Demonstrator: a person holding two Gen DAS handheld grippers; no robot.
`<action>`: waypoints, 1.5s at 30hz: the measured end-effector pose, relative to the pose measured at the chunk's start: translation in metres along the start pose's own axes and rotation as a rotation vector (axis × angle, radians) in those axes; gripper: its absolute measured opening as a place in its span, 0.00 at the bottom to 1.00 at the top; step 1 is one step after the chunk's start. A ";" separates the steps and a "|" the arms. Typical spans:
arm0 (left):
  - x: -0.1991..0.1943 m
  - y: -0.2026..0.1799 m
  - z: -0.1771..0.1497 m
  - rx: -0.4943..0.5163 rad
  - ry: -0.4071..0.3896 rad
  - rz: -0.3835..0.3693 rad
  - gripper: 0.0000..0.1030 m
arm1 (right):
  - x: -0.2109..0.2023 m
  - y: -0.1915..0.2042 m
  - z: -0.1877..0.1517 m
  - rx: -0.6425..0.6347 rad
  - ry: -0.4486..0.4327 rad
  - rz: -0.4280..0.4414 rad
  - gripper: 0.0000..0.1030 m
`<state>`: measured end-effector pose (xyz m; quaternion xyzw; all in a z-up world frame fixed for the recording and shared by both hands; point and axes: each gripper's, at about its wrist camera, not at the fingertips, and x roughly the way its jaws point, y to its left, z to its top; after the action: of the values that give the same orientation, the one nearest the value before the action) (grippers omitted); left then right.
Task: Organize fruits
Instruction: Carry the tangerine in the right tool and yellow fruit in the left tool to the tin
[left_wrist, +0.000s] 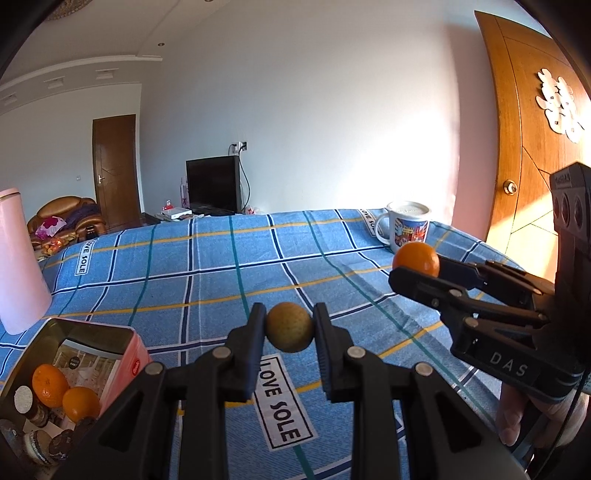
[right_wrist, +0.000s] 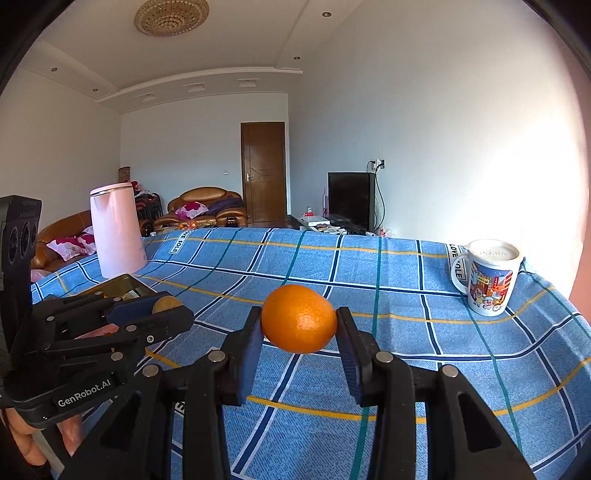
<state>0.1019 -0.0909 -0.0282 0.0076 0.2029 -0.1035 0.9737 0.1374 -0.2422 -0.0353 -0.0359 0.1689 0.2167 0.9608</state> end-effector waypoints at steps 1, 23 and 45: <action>-0.001 0.000 0.000 0.002 -0.006 0.002 0.26 | -0.001 0.000 0.000 -0.001 -0.002 0.000 0.40; -0.017 0.023 -0.004 -0.029 -0.031 0.017 0.26 | 0.000 0.034 -0.001 -0.033 0.012 0.056 0.40; -0.061 0.092 -0.015 -0.117 -0.038 0.124 0.26 | 0.018 0.121 0.012 -0.100 0.032 0.218 0.40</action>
<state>0.0605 0.0118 -0.0202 -0.0388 0.1894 -0.0312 0.9806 0.1048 -0.1241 -0.0296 -0.0684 0.1762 0.3276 0.9257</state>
